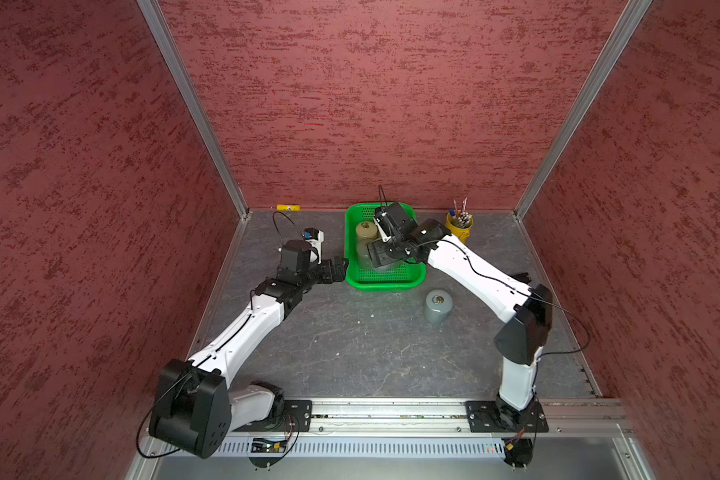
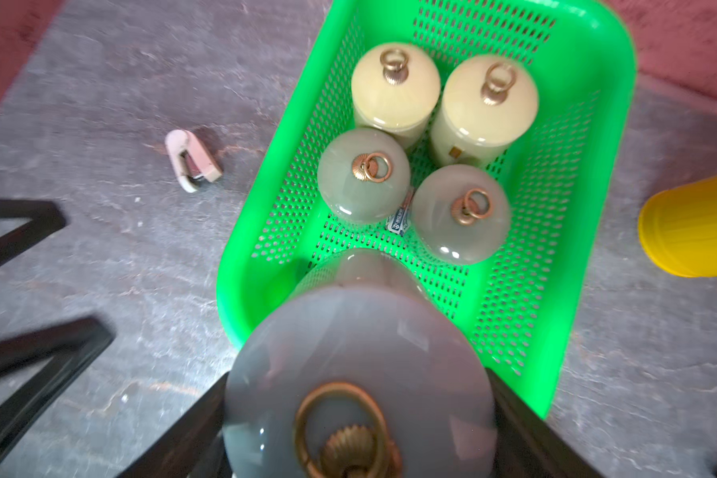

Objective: Take the tea canister out of the basket
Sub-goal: Pick up the tea canister from the basket, then place the tea canister at the center of the board.

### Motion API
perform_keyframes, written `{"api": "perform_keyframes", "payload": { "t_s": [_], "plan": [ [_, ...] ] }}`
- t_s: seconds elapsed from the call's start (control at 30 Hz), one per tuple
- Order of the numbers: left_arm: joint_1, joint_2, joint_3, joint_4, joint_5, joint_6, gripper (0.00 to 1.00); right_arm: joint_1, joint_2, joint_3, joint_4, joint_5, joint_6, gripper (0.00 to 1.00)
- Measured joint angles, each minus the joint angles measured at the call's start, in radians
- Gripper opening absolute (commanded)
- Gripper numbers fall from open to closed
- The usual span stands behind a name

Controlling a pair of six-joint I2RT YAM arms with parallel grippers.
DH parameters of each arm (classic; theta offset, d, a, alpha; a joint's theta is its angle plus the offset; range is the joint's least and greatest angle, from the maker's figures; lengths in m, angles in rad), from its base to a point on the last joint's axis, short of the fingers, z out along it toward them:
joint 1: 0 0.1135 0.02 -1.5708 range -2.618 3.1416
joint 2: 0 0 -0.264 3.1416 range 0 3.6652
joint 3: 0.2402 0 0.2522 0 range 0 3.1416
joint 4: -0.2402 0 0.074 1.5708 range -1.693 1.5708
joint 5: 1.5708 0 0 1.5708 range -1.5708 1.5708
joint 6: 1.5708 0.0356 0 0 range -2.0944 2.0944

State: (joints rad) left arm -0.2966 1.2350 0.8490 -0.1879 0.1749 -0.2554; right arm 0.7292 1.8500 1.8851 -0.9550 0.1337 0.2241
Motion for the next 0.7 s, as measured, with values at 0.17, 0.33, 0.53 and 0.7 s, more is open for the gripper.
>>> {"api": "perform_keyframes", "payload": {
  "t_s": [0.17,0.33,0.53,0.7],
  "plan": [
    [0.0,0.0,0.0,0.0,0.0,0.0,1.0,0.005,-0.177,-0.153,0.005,-0.051,-0.056,0.0],
    [-0.002,0.01,0.01,0.0,0.001,0.0,1.0,0.015,-0.312,-0.352,0.031,-0.107,-0.084,0.0],
    [-0.017,0.048,0.047,0.001,0.002,0.0,1.0,0.054,-0.361,-0.539,0.055,-0.133,-0.075,0.0],
    [-0.04,0.072,0.058,0.001,0.001,0.0,1.0,0.073,-0.371,-0.623,0.083,-0.128,-0.055,0.0]
  ]
}}
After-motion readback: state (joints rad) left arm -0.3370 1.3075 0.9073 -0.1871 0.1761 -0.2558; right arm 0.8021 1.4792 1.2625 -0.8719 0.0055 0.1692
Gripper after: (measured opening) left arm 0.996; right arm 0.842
